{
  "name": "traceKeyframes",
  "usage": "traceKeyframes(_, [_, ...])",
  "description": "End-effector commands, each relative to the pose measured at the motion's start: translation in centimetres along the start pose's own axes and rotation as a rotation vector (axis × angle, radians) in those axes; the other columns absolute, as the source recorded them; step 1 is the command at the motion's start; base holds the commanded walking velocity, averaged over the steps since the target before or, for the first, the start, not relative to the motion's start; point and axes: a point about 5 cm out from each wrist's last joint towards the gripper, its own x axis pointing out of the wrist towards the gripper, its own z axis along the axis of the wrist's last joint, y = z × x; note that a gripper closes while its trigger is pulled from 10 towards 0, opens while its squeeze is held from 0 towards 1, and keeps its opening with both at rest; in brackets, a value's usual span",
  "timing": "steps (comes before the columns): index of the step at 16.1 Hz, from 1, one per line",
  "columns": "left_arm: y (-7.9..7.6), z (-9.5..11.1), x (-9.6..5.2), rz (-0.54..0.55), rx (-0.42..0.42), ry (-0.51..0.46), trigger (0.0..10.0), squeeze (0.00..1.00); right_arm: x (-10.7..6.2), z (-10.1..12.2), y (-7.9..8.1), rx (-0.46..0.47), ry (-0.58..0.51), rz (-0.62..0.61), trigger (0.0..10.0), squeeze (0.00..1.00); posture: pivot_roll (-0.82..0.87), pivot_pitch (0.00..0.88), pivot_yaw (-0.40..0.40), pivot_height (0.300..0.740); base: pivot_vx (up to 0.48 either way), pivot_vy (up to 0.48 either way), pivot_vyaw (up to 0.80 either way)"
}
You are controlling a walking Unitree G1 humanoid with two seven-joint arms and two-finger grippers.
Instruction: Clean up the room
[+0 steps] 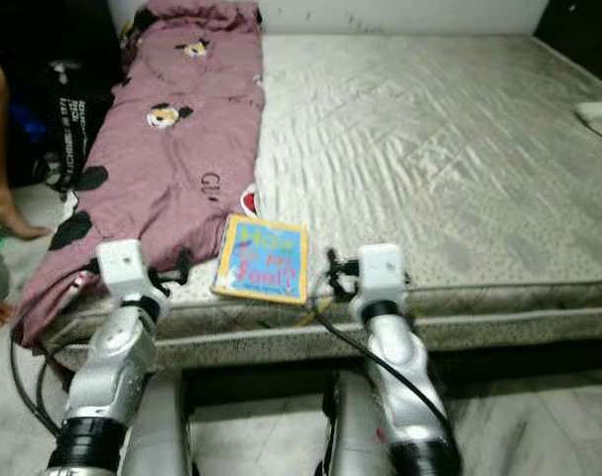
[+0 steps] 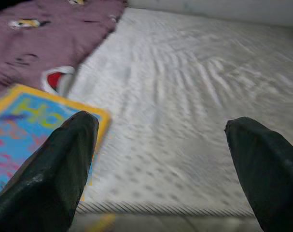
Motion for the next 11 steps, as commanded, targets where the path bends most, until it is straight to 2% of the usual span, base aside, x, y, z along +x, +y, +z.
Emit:
traceKeyframes(1, [-0.4,-0.8,0.6,-0.038,-0.012,0.067,10.0,0.00,-1.3,0.8,-2.7,-0.054,-0.017,-0.056,10.0,0.00,-0.08,0.046,-0.015,0.526,0.000,0.000,0.00])
traceKeyframes(2, [-0.3,-0.9,0.8,-0.037,-0.030,0.069,10.0,0.00,-2.2,0.6,-4.1,-0.091,-0.003,-0.074,10.0,0.00,-0.08,0.046,-0.015,0.526,0.000,0.000,0.00])
traceKeyframes(4, [-0.5,-2.0,1.5,-0.058,-0.032,0.129,10.0,0.00,-5.7,-0.2,-7.9,-0.175,0.074,-0.133,10.0,0.00,-0.14,0.093,-0.032,0.526,0.000,0.000,0.00])
traceKeyframes(5, [-0.5,-2.0,1.8,-0.063,-0.043,0.134,10.0,0.00,-6.4,-0.2,-8.4,-0.189,0.089,-0.135,10.0,0.00,-0.15,0.103,-0.034,0.526,0.000,0.000,0.00])
traceKeyframes(6, [-0.8,-1.5,2.5,-0.075,-0.052,0.115,10.0,0.00,-8.0,-0.3,-9.0,-0.221,0.124,-0.131,10.0,0.00,-0.18,0.126,-0.040,0.526,0.000,0.000,0.00])
traceKeyframes(7, [-1.0,-0.9,2.9,-0.077,-0.060,0.103,10.0,0.00,-8.9,-0.4,-9.2,-0.229,0.147,-0.136,10.0,0.00,-0.19,0.139,-0.041,0.526,0.000,0.000,0.00])
traceKeyframes(11, [-1.3,0.0,3.8,-0.085,-0.067,0.074,10.0,0.00,-10.4,-0.5,-8.5,-0.247,0.180,-0.111,10.0,0.00,-0.20,0.159,-0.037,0.526,0.000,0.000,0.00])
